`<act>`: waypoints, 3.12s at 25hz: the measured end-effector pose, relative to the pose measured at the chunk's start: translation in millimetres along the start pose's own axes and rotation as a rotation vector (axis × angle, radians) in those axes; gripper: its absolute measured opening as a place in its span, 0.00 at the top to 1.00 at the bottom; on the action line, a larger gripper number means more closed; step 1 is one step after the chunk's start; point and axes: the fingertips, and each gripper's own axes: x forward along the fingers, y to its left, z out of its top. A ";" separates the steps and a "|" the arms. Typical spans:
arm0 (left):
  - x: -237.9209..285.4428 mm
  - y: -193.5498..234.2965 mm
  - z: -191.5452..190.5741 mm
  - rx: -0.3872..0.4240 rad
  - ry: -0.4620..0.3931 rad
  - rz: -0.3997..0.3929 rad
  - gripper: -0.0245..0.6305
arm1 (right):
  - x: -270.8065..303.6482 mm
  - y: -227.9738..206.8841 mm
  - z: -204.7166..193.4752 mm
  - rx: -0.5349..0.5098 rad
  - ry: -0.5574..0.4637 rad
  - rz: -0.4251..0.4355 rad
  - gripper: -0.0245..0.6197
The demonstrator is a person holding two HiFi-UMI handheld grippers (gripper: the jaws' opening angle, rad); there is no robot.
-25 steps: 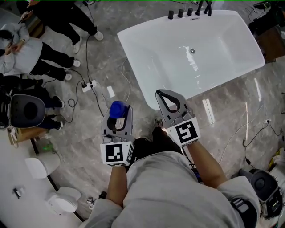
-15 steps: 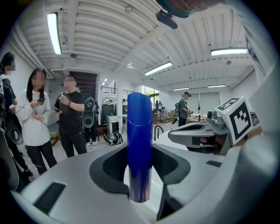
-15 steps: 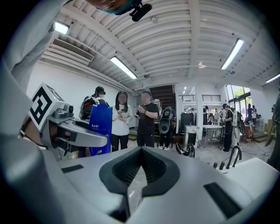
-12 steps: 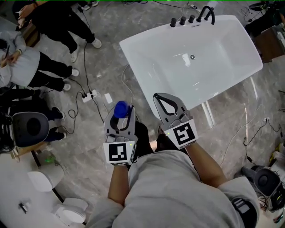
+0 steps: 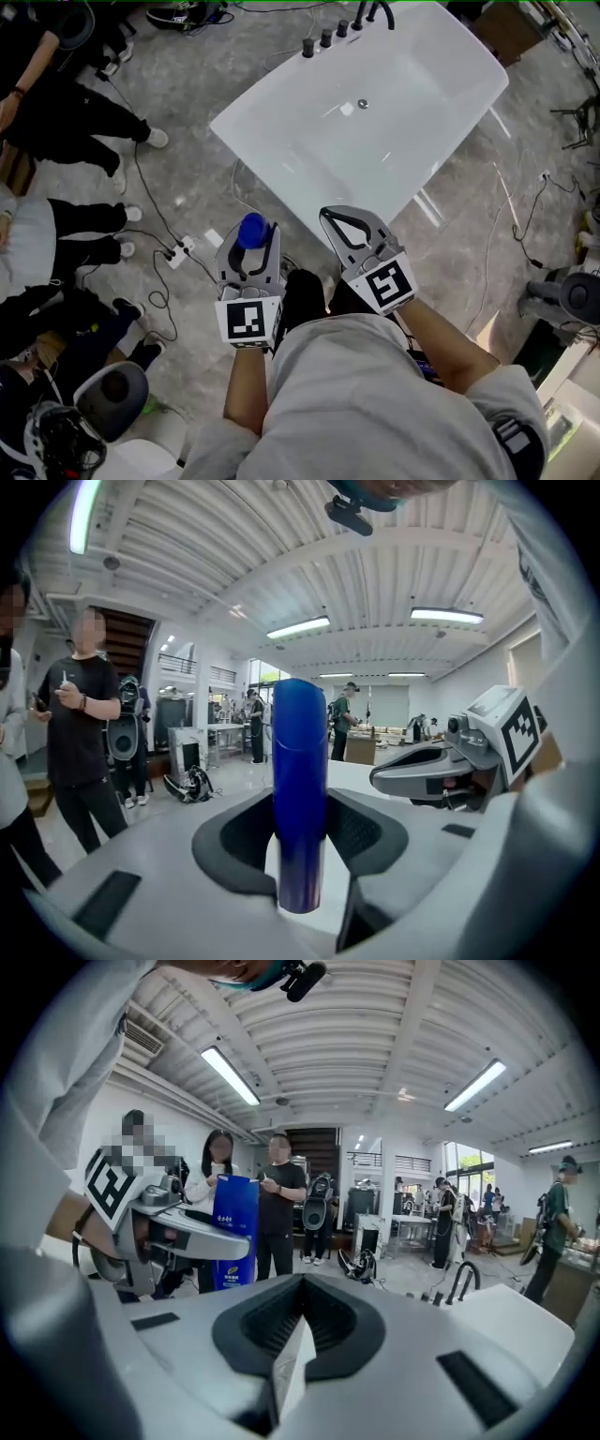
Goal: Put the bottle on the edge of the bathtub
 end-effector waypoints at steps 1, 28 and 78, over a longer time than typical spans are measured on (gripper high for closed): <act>8.9 -1.5 -1.1 0.005 0.009 -0.038 0.70 | -2.4 -6.5 -1.9 0.011 0.013 -0.033 0.95; 214.8 -153.9 36.6 0.106 0.054 -0.362 0.70 | -101.1 -216.1 -88.6 0.239 0.018 -0.417 0.95; 441.7 53.8 -63.8 0.125 0.115 -0.506 0.70 | 187.7 -281.4 -178.3 0.392 0.143 -0.505 0.95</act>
